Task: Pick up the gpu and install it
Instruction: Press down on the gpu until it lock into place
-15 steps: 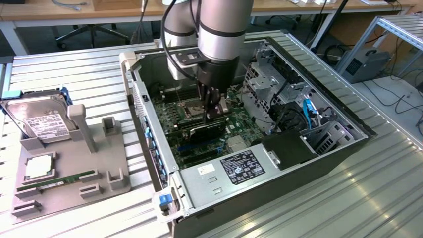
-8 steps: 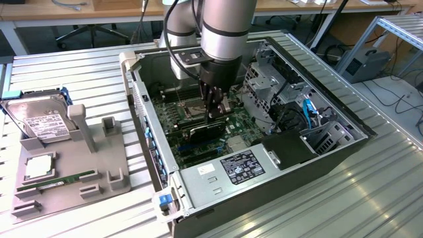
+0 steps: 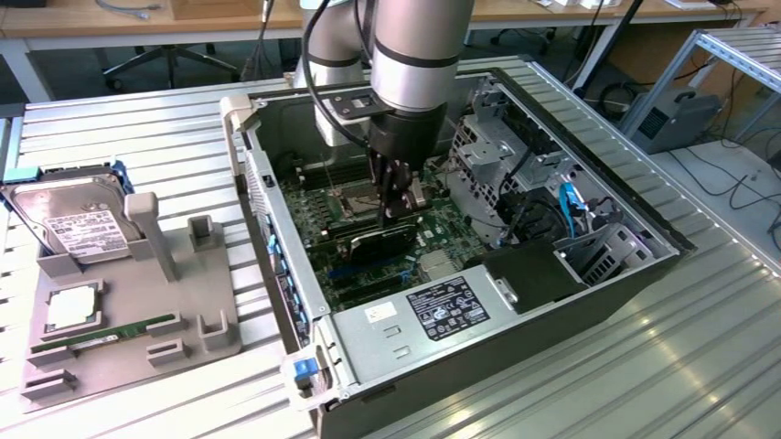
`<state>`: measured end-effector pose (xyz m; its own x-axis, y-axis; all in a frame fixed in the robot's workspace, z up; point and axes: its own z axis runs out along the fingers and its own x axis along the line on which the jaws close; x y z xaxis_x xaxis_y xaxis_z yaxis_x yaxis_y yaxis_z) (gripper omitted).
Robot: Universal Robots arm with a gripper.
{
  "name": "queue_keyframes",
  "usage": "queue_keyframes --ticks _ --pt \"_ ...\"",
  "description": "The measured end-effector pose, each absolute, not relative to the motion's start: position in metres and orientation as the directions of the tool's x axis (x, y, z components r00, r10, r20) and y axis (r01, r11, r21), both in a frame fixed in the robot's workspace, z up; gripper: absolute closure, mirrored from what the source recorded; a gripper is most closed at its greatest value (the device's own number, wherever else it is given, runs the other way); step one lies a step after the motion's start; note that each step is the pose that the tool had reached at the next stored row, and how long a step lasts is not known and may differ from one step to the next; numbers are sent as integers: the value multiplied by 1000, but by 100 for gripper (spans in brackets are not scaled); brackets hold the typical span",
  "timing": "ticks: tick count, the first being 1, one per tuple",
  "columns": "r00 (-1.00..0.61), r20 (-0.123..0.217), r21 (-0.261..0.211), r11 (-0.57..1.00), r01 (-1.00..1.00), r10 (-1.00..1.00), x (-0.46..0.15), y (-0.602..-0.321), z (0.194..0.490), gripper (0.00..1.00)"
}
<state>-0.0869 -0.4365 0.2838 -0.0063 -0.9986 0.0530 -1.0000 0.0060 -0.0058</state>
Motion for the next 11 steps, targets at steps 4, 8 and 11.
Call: queue_keyframes --ticks 4,8,11 --pt "-6 53 -6 6 -1000 -999 -89 -436 284 89" --pt "-6 53 -6 6 -1000 -999 -99 -436 284 89" --pt "-6 53 -6 6 -1000 -999 -110 -436 284 89"
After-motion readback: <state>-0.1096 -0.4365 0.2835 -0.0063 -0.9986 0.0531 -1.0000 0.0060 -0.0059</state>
